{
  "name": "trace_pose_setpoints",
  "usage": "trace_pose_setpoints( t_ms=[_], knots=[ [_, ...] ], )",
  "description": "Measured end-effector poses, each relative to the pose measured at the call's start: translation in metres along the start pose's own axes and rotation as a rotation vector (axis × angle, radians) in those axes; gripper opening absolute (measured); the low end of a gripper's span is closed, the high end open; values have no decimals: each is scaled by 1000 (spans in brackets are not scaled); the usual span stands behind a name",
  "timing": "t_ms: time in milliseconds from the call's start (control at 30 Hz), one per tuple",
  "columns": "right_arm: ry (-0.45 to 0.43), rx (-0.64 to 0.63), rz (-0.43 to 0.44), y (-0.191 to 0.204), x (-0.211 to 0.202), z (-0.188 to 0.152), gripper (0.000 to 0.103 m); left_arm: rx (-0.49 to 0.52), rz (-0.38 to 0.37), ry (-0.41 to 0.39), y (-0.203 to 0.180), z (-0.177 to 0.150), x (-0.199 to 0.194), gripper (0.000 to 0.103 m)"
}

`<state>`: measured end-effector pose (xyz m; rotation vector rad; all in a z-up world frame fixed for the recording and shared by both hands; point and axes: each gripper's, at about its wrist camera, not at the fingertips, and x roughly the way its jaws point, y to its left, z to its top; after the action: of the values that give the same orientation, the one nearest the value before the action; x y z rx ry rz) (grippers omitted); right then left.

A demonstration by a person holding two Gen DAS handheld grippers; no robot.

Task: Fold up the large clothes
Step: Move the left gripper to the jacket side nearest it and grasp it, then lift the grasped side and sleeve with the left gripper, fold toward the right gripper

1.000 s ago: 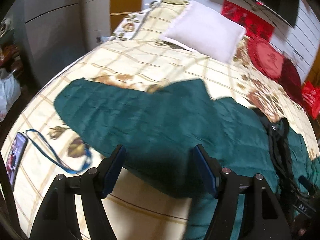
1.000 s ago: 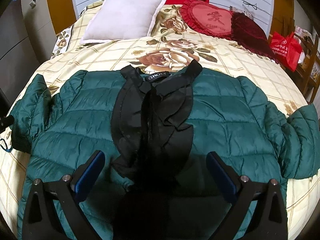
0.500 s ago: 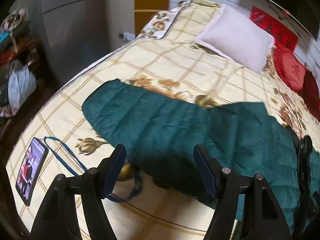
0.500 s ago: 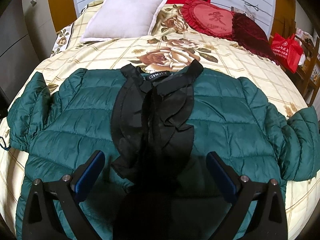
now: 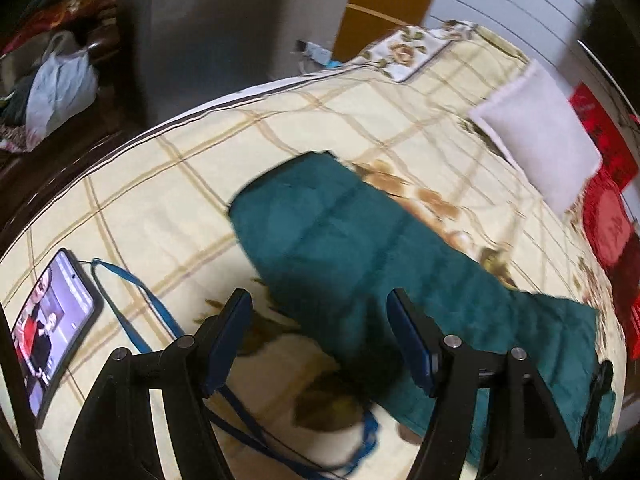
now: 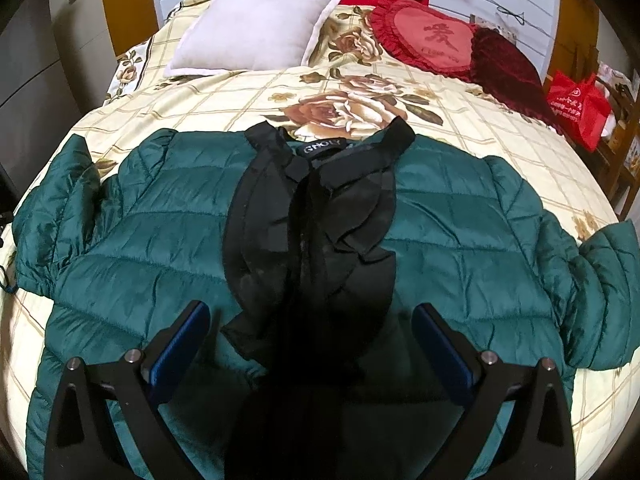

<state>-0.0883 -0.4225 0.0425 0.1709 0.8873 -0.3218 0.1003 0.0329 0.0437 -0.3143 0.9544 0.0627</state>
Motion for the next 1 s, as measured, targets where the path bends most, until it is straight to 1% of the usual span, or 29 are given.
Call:
trace_pose_setpoints(
  t_ms=[167, 267, 467, 600, 633, 700, 767, 800, 833, 867, 900, 933, 1000],
  knots=[
    [-3, -10, 4, 2, -1, 0, 103, -60, 13, 0, 19, 10, 13, 41],
    [0, -15, 3, 3, -1, 0, 103, -77, 5, -6, 22, 15, 17, 41],
    [4, -18, 7, 4, 1, 0, 103, -158, -48, 6, 30, 21, 31, 41],
    [4, -26, 3, 5, 2, 1, 103, -170, -48, 17, 28, 19, 42, 41],
    [5, -28, 2, 5, 3, 1, 103, -164, -40, 3, 27, 19, 42, 41],
    [10, -29, 0, 4, 4, 1, 103, -142, -23, 3, 23, 19, 44, 41],
    [12, -29, -6, 3, 5, 1, 103, -114, -22, 8, 17, 19, 46, 41],
    [13, -28, -9, 3, 5, 1, 103, -102, -30, 7, 15, 19, 46, 34],
    [13, -26, -10, 2, 6, 1, 103, -90, -49, 6, 12, 19, 47, 21],
    [13, -23, -11, 0, 5, 1, 103, -80, -51, 2, 10, 19, 46, 15],
    [13, -21, -12, -1, 5, 1, 103, -71, -47, -3, 8, 20, 45, 6],
    [14, -18, -12, -2, 5, 1, 103, -65, -48, -7, 7, 20, 44, 0],
    [14, -14, -14, -4, 5, 1, 103, -58, -62, -18, 5, 20, 38, 0]
  ],
)
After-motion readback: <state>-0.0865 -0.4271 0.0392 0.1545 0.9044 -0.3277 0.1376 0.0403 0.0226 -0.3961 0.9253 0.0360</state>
